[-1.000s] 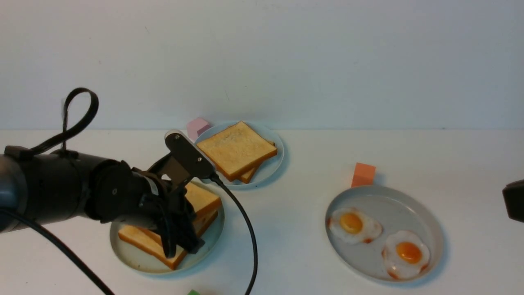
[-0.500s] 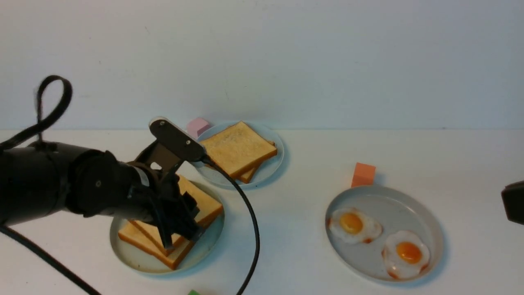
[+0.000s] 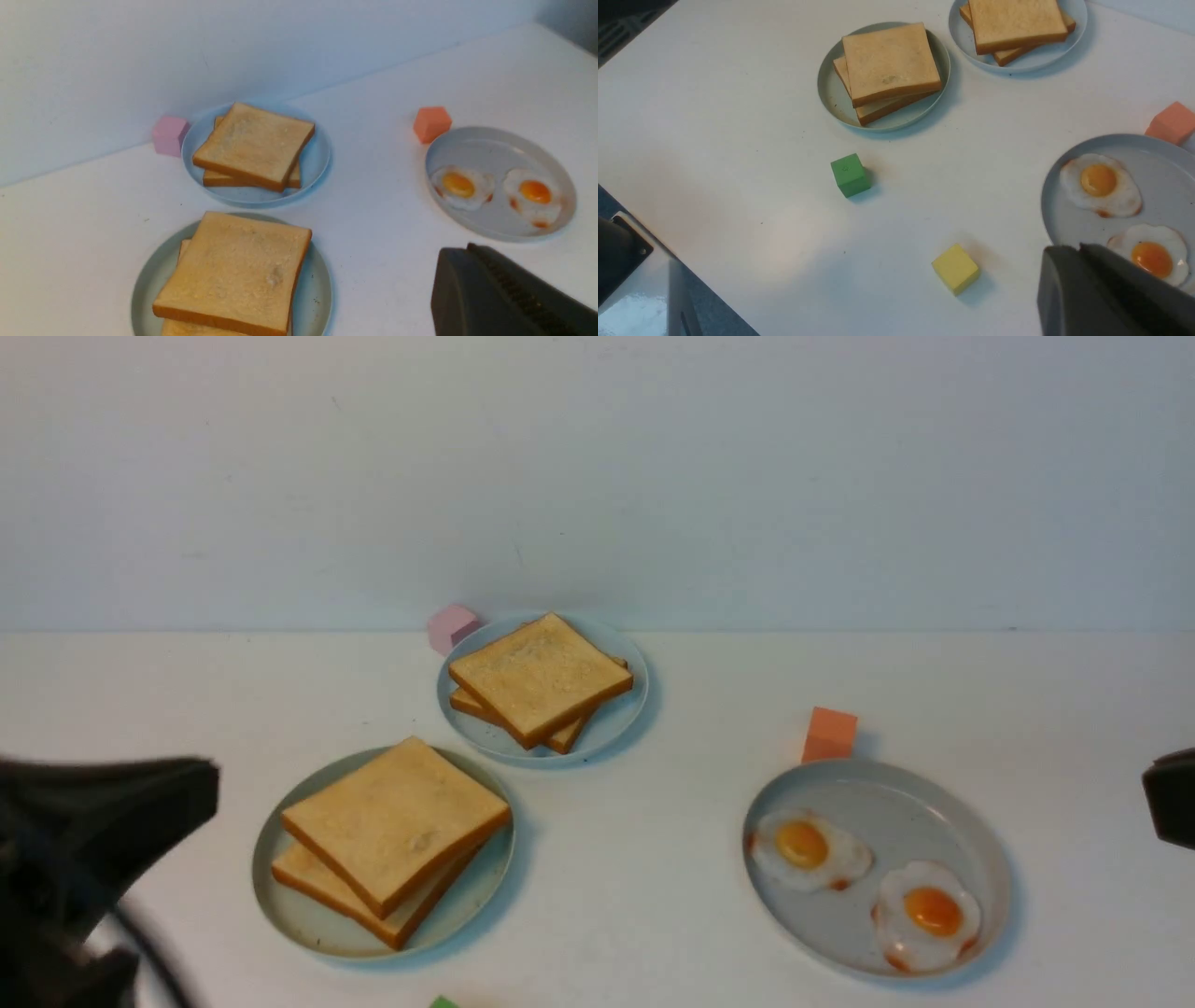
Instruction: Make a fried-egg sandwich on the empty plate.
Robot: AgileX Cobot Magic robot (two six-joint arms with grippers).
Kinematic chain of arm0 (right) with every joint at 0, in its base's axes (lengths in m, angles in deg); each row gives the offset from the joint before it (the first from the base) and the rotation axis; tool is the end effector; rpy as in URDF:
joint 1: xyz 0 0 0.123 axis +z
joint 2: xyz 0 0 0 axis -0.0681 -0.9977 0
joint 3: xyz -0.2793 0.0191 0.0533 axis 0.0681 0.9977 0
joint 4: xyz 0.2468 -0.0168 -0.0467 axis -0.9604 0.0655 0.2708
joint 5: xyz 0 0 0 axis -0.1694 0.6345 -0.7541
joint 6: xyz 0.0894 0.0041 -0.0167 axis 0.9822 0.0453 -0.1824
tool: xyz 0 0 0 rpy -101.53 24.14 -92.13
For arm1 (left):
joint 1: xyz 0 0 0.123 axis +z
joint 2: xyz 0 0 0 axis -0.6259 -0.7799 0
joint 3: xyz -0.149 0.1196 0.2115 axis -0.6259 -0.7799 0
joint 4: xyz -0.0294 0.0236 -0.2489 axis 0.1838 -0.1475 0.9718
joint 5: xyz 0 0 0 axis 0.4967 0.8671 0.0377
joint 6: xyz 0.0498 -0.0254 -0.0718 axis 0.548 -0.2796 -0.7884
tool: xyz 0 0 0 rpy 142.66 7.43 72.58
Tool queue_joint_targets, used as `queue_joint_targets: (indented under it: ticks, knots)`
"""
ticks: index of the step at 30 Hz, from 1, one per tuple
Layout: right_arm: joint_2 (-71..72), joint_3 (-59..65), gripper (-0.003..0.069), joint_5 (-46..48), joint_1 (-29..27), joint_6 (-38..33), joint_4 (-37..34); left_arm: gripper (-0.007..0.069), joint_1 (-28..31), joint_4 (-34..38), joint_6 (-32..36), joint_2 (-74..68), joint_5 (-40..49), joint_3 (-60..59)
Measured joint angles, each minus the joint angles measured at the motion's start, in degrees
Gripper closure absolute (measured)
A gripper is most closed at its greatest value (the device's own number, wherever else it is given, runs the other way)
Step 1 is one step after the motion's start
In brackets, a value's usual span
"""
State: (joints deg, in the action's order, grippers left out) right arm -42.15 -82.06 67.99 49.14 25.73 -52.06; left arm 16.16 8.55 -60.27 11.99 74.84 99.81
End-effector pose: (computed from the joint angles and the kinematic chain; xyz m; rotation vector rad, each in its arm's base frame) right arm 0.0853 0.0871 0.4203 -0.6722 2.1441 0.5486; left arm 0.0897 -0.0493 0.3252 0.4093 1.7921 -0.4164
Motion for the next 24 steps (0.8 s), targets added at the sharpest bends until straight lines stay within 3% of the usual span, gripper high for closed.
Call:
queue_joint_targets:
  ticks: [10, 21, 24]
  knots:
    - [0.0, 0.0, 0.0586, 0.0, 0.0, 0.0, 0.0, 0.0638, 0.0, 1.07, -0.84, 26.65, -4.85, -17.44]
    - [0.0, 0.14, 0.0582, 0.0, -0.22, 0.0, 0.0, 0.0638, 0.0, 2.07, -4.02, 28.44, -4.21, -22.74]
    - [0.54, 0.2, 0.058, 0.0, -3.4, 0.0, -1.52, 0.0638, 0.0, 2.1, -4.02, 28.44, -3.55, -22.81]
